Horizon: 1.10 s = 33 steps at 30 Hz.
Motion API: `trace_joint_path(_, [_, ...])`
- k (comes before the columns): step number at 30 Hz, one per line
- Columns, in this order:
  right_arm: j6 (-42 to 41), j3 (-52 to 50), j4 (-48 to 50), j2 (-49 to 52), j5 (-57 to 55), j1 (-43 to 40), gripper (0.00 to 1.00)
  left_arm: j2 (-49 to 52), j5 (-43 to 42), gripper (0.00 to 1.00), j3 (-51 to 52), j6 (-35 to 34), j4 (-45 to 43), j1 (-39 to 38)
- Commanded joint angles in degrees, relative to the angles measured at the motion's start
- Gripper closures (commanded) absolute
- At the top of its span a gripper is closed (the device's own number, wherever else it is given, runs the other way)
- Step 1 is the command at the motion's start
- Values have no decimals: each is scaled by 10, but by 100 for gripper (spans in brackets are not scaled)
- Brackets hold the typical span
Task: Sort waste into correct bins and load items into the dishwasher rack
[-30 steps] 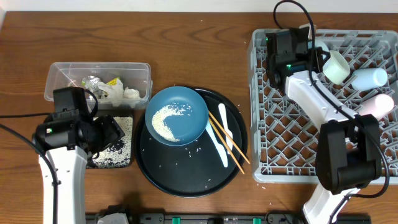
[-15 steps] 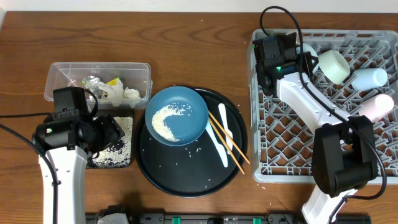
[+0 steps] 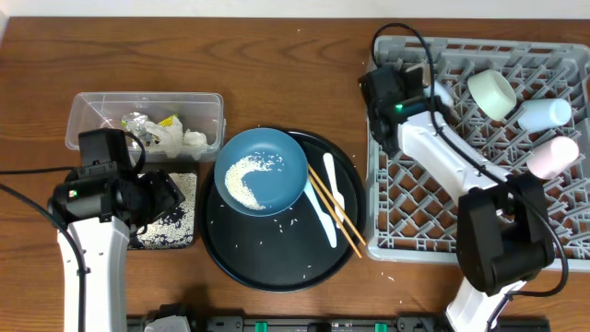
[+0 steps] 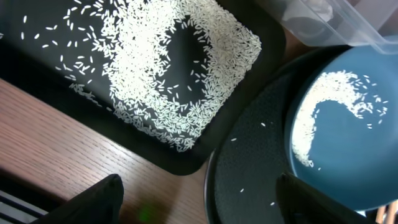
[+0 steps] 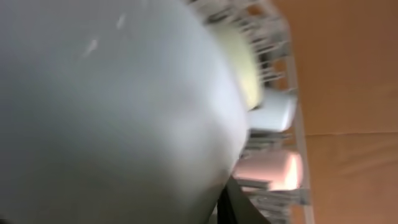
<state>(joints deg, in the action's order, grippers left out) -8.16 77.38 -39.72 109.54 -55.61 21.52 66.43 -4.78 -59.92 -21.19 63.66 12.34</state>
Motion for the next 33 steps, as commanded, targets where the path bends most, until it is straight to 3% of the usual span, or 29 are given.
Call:
trace_joint_path(1, [-66, -3, -18, 7, 118, 29, 74, 2, -6, 20, -7, -1, 2, 3])
trace_joint_path(5, [-76, -3, -45, 7, 135, 41, 67, 2, -6, 20, -7, -1, 1, 3])
trace_joint_path(11, [-107, -3, -64, -15, 185, 39, 66, 2, -6, 20, -7, -1, 2, 3])
trace_joint_path(21, [-85, -3, -66, -143, 285, 20, 60, 2, -6, 20, -7, -1, 2, 3])
trace_joint_path(25, [-85, -3, -72, -197, 376, -4, 51, 2, -6, 20, -7, -1, 2, 3])
trace_joint_path(28, [-73, -3, -82, -227, 471, -31, 34, 2, -6, 20, -7, -1, 2, 3])
trace_joint_path(31, [-18, -3, -107, -238, 589, -54, 32, 2, -5, 20, -7, -1, 1, 3])
trace_joint_path(33, [-12, -3, -140, -239, 633, -69, 36, 2, -5, 20, -7, -1, 1, 3])
